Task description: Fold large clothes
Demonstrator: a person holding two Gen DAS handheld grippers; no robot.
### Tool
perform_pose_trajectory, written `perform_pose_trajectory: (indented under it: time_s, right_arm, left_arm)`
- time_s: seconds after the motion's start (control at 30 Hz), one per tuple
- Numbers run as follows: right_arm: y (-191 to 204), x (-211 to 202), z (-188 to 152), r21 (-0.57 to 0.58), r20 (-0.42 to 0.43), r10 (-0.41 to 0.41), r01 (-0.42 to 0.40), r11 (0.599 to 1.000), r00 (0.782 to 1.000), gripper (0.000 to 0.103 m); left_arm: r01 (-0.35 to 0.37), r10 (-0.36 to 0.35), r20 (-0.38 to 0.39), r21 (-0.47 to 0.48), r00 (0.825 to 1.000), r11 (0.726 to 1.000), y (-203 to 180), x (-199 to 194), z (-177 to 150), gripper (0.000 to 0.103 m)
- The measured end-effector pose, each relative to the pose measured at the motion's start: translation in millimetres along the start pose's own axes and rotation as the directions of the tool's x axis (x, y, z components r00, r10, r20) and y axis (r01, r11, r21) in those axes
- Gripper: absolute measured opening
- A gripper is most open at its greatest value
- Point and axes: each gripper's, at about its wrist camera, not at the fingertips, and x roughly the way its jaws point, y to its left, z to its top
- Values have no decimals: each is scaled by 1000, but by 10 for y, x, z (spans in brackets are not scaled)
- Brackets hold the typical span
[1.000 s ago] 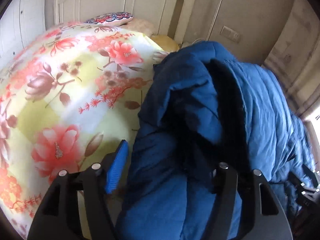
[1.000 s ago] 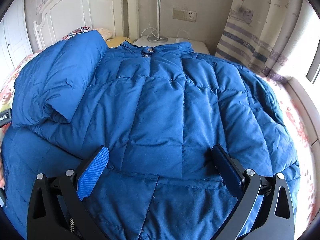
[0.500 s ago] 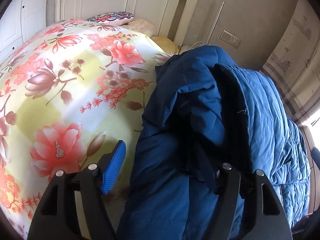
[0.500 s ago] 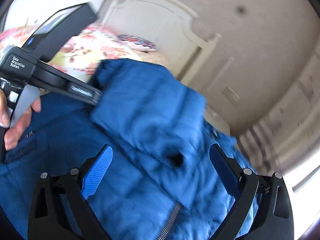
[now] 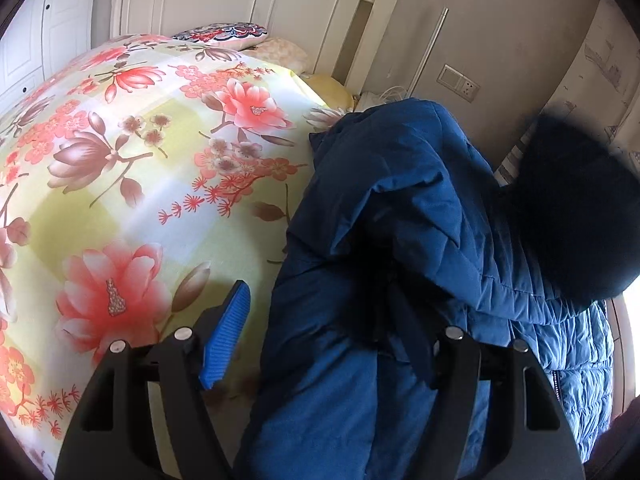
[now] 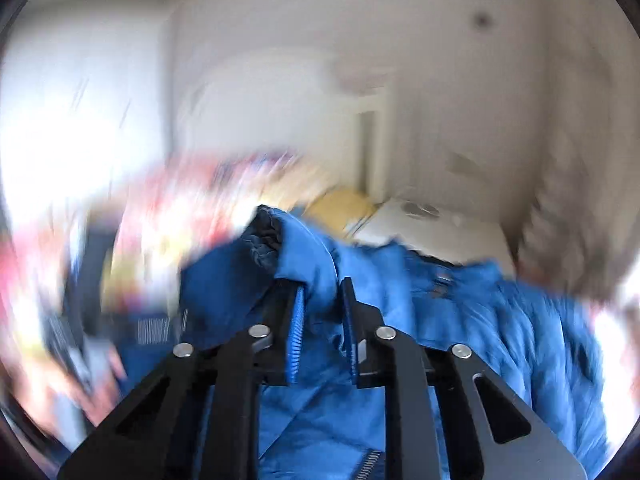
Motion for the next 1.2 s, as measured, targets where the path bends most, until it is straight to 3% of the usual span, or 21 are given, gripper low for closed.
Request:
perform_pose_trajectory:
  time_s: [0.07, 0.1, 0.17, 0.23, 0.3, 0.37, 0.43, 0.5, 0.57, 0.67, 0.73, 0.77, 0.83, 0.97, 1.1, 1.2]
  right_arm:
    - [-501, -167, 82, 208, 33, 9, -15, 978, 999, 14]
    - [-821, -251, 87, 329, 45, 11, -25, 944, 999, 14]
    - [-1310, -338, -7, 493, 30, -10, -6, 870, 1000, 14]
    - [-1851, -354, -312, 667, -45, -51, 68, 742, 998, 14]
    - [-2148, -329, -588, 729, -118, -61, 128, 672, 991, 14]
    - [-2264, -290, -833, 756, -129, -29, 117, 644, 991, 15]
    - [-2250, -313, -872, 752, -113, -34, 108, 651, 993, 19]
    - [-2187, -283, -786, 736, -121, -23, 105, 669, 992, 41]
    - [-2053, -262, -693, 691, -113, -27, 98, 717, 993, 49]
    - [-1961, -144, -595, 596, -152, -80, 156, 788, 985, 49]
    - [-1936, -50, -573, 587, -173, -78, 166, 792, 982, 37]
    - [-1944, -43, -569, 592, -163, -69, 154, 791, 984, 26]
    - [-1780, -126, -567, 568, -109, -90, 137, 812, 990, 18]
    - [-1441, -522, -361, 461, 15, -174, 147, 875, 985, 15]
    - [-1512, -703, -470, 515, -26, -232, 212, 830, 972, 15]
    - [-1639, -541, -683, 557, -175, -207, 270, 785, 963, 17]
  left_arm:
    - [-1, 1, -1, 2, 1000, 1000, -2, 3, 2, 71]
    - [-4, 4, -1, 3, 1000, 1000, -7, 3, 1, 71]
    - [-13, 13, 0, 1, 1000, 1000, -7, 4, 1, 74]
    - [-18, 18, 2, -5, 1000, 1000, 2, -2, 2, 77]
    - [-23, 23, 6, -15, 1000, 1000, 25, -7, 5, 80]
    - [-29, 30, 15, -21, 999, 999, 37, -24, 7, 81]
    - [-43, 43, 37, -19, 998, 999, 34, -68, -1, 81]
    - [-51, 52, 62, -15, 997, 999, 28, -117, -7, 81]
    - [-59, 60, 67, -9, 996, 998, 20, -125, -6, 81]
    - [-64, 64, 61, -6, 996, 998, 8, -116, -2, 81]
    - [-67, 67, 54, -7, 996, 998, 11, -107, -5, 81]
    - [-67, 67, 55, -8, 996, 998, 16, -106, -5, 81]
    - [-70, 70, 54, -10, 996, 997, 19, -99, -6, 81]
    - [-75, 76, 41, -27, 996, 997, 59, -62, 12, 81]
    - [-76, 78, 41, -34, 996, 997, 75, -69, 4, 81]
    - [-79, 80, 40, -35, 996, 996, 78, -72, -1, 81]
